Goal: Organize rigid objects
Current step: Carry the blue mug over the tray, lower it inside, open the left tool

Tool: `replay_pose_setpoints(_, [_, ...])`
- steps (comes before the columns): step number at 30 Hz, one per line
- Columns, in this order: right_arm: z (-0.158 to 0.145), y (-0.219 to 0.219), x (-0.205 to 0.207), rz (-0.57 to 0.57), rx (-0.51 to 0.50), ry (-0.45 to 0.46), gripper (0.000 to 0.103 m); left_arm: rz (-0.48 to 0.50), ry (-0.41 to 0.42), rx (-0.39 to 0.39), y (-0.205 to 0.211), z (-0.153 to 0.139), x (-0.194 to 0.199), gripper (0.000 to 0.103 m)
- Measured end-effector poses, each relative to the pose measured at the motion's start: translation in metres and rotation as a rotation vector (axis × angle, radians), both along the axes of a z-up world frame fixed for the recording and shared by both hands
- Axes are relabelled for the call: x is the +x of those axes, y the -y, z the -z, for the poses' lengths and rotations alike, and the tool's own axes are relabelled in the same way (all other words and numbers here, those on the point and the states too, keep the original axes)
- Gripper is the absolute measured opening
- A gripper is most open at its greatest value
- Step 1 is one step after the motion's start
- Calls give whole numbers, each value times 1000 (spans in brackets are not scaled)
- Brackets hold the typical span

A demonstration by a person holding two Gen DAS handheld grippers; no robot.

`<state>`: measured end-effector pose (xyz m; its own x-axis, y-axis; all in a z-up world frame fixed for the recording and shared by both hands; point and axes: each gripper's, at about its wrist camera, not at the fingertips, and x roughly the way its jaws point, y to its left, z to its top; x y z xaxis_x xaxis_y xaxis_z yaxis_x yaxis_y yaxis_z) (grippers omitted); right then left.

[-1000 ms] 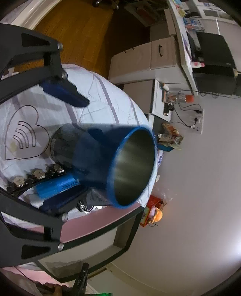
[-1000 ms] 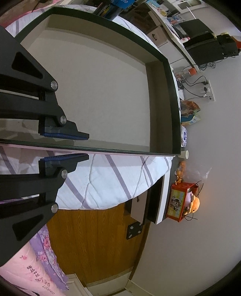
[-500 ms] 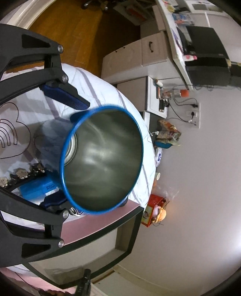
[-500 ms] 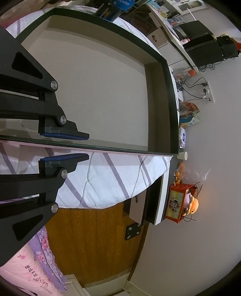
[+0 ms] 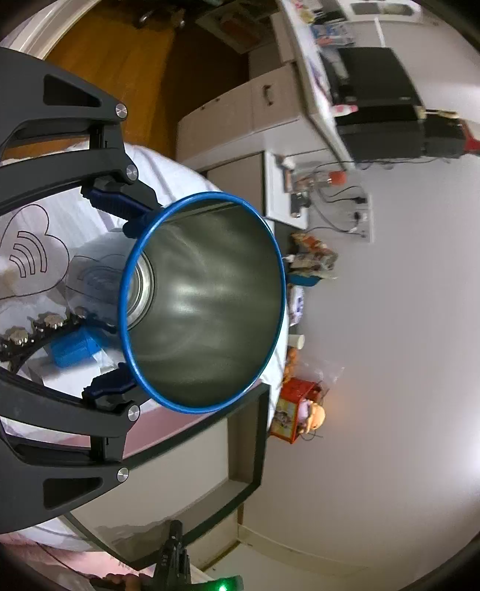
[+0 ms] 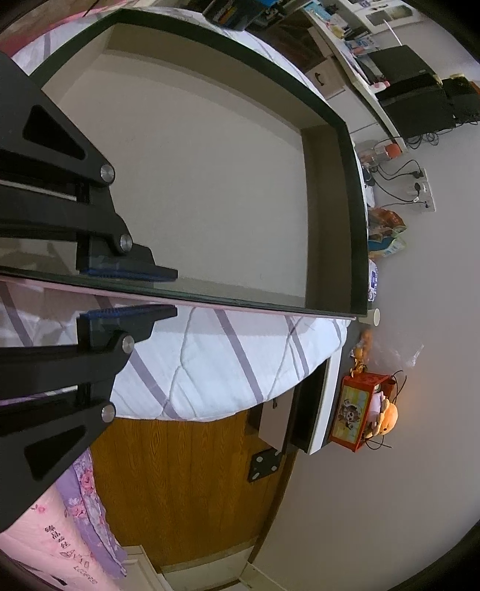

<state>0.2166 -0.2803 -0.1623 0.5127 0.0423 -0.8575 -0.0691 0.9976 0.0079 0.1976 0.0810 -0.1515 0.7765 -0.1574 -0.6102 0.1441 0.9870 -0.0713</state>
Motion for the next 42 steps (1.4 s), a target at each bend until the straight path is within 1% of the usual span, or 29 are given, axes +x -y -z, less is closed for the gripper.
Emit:
replay_pose_setpoints(2, [0,1,-1,-2,9,3,9,8,14,12,3,-7,-5,69])
replay_pose_setpoints(6, [1,3,-1,-3,15,2,9,37,45,8,12,-26,-15,69])
replay_pose_setpoints(9, [1,3,-1,-1,20,2,9,87,63,-8,26,-40,-22,69])
replay_pose_setpoints(12, [0,3,-1,6,26,-1,10,142,68,-21,47,-50,-22,70])
replay_pose_setpoints(16, [0,5,-1,9,32,-12,10,201,59,17,86,-54,-16,70])
replay_pose_setpoints(19, [-1,9,-3,7,65,-13,13,260,33,13,115,-51,-11,70])
replay_pose_setpoints(23, [-1,9,-6,0,77,-10,14,324,-8,45,158,-43,-2,70])
replay_pose_setpoints(26, [0,10,-7,0,86,-7,14,367,-49,60,188,-30,11,70])
replay_pose_setpoints(27, [1,11,-6,4,92,-6,14,369,-63,68,191,-26,14,70])
replay_pose_setpoints(29, [0,10,-7,7,95,-5,14,381,-94,98,207,-15,20,70])
replay_pose_setpoints(34, [1,10,-7,10,98,-3,14,402,-146,134,232,9,27,70])
replay_pose_setpoints(36, [1,10,-8,10,100,-2,14,401,-151,133,237,15,27,70])
replay_pose_setpoints(40, [1,10,-7,9,100,-3,14,410,-144,115,243,15,26,70])
replay_pose_setpoints(42, [2,10,-7,9,101,-4,14,422,-139,118,246,15,25,70])
